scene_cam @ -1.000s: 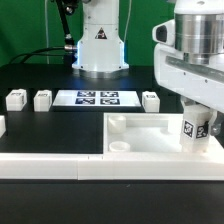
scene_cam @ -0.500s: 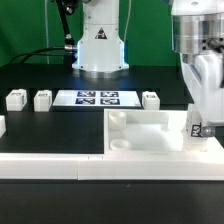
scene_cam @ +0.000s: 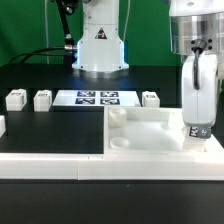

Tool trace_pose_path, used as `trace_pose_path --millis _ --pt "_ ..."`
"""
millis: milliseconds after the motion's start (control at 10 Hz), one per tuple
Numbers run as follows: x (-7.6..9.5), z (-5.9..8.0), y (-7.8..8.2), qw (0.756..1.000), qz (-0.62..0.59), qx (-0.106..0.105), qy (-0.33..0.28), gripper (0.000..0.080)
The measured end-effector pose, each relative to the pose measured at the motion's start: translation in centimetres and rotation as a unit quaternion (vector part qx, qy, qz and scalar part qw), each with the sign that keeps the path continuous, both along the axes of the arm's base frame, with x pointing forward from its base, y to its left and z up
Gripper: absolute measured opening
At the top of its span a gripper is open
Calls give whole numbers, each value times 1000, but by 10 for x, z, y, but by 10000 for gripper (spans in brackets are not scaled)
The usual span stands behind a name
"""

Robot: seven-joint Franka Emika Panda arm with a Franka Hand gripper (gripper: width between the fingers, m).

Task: Assemble square table

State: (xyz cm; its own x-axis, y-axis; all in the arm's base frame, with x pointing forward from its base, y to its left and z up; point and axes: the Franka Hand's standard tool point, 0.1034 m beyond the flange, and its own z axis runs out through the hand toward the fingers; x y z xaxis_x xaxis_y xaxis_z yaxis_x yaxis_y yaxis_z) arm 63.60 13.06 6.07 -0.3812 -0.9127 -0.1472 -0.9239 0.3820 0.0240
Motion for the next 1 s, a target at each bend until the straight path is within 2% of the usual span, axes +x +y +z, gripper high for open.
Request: trace_pose_path --millis 400,600,800,1000 --pt "-1 -1 0 1000 14 -4 -2 300" --pt "-2 -1 1 1000 17 -4 -2 617" --pt "-2 1 2 999 43 -4 -5 639" --pt "-10 24 1 995 102 7 -18 647"
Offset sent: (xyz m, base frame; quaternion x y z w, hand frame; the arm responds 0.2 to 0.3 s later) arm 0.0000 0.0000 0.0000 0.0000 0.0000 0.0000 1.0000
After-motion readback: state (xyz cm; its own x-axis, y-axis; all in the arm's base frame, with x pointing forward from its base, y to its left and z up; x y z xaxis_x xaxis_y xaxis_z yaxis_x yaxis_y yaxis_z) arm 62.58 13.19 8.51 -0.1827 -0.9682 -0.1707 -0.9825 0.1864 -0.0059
